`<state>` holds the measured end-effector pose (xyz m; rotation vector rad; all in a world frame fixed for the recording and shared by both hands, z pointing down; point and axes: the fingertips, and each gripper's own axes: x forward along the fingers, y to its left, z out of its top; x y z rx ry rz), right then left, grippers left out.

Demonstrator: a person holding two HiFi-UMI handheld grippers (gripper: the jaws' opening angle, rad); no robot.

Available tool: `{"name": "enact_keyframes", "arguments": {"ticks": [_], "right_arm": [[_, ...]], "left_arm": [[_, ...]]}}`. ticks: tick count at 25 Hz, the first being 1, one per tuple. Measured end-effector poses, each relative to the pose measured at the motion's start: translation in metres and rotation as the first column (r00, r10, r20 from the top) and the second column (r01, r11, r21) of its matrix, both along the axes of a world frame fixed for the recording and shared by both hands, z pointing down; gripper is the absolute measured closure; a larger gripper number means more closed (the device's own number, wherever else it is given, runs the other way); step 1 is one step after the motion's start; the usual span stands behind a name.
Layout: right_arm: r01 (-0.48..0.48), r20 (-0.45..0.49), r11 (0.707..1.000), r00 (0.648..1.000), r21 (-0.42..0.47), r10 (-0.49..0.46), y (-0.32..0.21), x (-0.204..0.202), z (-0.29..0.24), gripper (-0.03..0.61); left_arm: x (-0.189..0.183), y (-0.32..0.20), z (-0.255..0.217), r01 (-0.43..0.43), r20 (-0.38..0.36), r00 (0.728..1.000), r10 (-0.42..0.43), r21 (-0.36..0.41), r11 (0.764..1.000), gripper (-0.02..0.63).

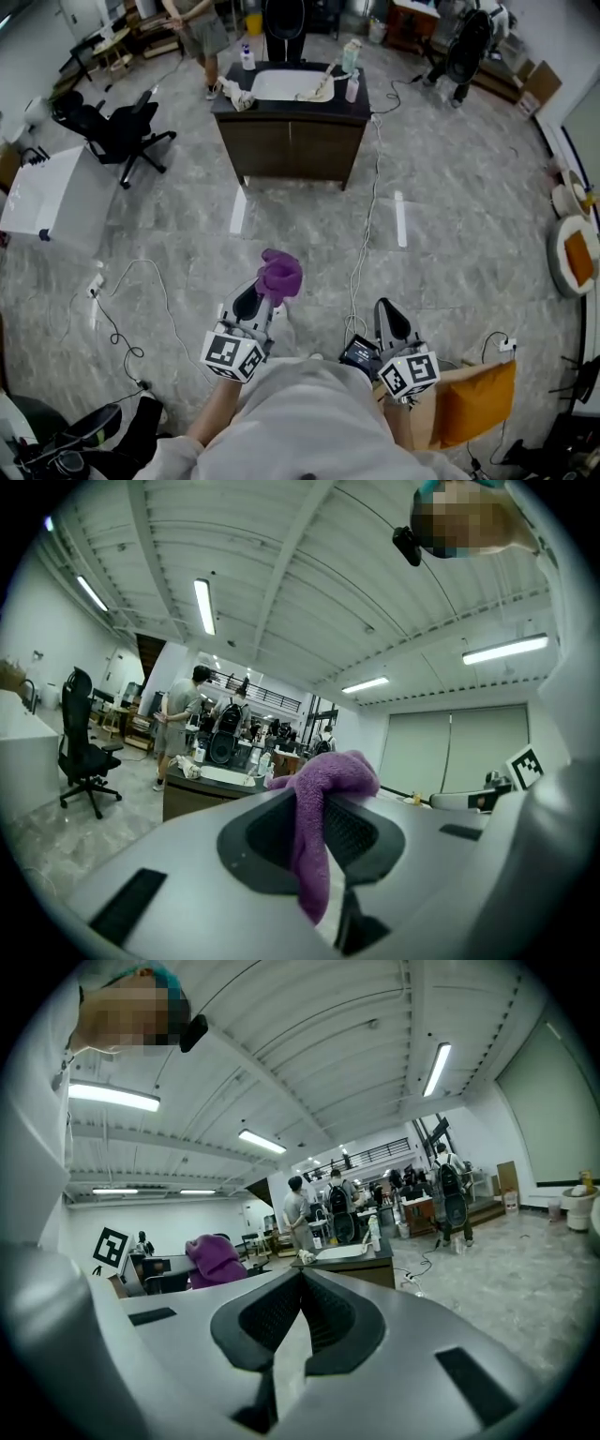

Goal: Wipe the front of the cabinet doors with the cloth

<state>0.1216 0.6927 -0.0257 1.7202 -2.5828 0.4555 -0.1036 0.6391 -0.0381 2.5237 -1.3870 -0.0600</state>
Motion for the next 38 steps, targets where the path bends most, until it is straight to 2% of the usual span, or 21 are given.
{"name": "enact_keyframes", "arguments": {"ticks": [4, 9, 13, 18, 22, 28, 32, 38], "right_arm": [[0.001, -0.007, 1.0, 1.0, -0.003, -0.001, -0.055, -0.02, -0.008, 0.551], [-0.017, -0.016, 0.999, 1.0, 0.035, 0.017, -0.126, -0.035, -0.022, 0.551], [-0.066, -0.016, 0.997, 0.998, 0.041, 0.067, -0.163, -0.043, -0.021, 0.551], [-0.116, -0.027, 0.993, 0.993, 0.025, 0.117, -0.194, -0.045, -0.013, 0.551], [-0.13, -0.038, 0.991, 0.991, 0.02, 0.131, -0.221, -0.041, -0.014, 0.551], [-0.102, -0.04, 0.994, 0.994, 0.032, 0.104, -0.28, -0.028, -0.001, 0.552], [-0.059, 0.018, 0.998, 0.998, 0.026, 0.059, -0.343, -0.011, 0.002, 0.551], [0.063, -0.002, 0.998, 0.998, 0.022, -0.063, -0.448, 0.022, -0.003, 0.551]], "left_arm": [[-0.014, -0.063, 0.002, -0.016, -0.042, 0.999, 0.015, -0.02, 1.0, 0.554], [-0.025, -0.144, -0.016, -0.068, -0.032, 0.997, 0.07, 0.06, 0.996, 0.554], [-0.041, -0.187, -0.026, -0.102, -0.012, 0.995, 0.103, 0.096, 0.99, 0.554], [-0.068, -0.216, -0.008, -0.084, -0.018, 0.996, 0.084, 0.035, 0.996, 0.554], [-0.069, -0.234, 0.003, -0.085, -0.012, 0.996, 0.085, 0.0, 0.996, 0.554], [-0.049, -0.283, 0.004, -0.08, 0.006, 0.997, 0.08, 0.013, 0.997, 0.555], [-0.038, -0.328, 0.002, -0.031, 0.018, 0.999, 0.031, 0.012, 0.999, 0.554], [-0.013, -0.407, -0.007, 0.076, 0.033, 0.997, -0.076, 0.0, 0.997, 0.554]]}}
